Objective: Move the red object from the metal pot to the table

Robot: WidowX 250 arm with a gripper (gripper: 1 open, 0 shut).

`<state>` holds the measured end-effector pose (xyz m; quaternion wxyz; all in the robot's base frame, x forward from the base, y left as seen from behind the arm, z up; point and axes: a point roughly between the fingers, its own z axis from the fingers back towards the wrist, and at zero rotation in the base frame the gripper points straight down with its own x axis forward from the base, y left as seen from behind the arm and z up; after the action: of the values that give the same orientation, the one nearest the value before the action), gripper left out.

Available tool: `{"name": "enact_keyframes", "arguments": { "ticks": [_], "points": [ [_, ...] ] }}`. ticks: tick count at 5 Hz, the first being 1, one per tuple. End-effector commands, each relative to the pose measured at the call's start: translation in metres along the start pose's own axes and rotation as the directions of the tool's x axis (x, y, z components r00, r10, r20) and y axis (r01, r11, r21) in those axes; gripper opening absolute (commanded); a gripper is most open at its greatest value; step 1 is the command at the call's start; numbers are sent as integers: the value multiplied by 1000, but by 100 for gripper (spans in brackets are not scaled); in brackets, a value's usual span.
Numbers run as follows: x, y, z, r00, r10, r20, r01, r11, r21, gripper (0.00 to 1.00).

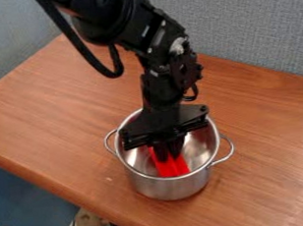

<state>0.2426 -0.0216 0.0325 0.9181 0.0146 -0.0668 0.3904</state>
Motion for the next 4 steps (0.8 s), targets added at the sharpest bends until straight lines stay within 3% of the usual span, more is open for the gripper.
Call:
{"name": "enact_keyframes", "arguments": {
  "ticks": [1,4],
  "points": [
    [-6,10,-14,1000,-11,-18,12,999,53,0],
    [-12,12,-18,999,-36,-20,37,997,67,0]
  ]
}}
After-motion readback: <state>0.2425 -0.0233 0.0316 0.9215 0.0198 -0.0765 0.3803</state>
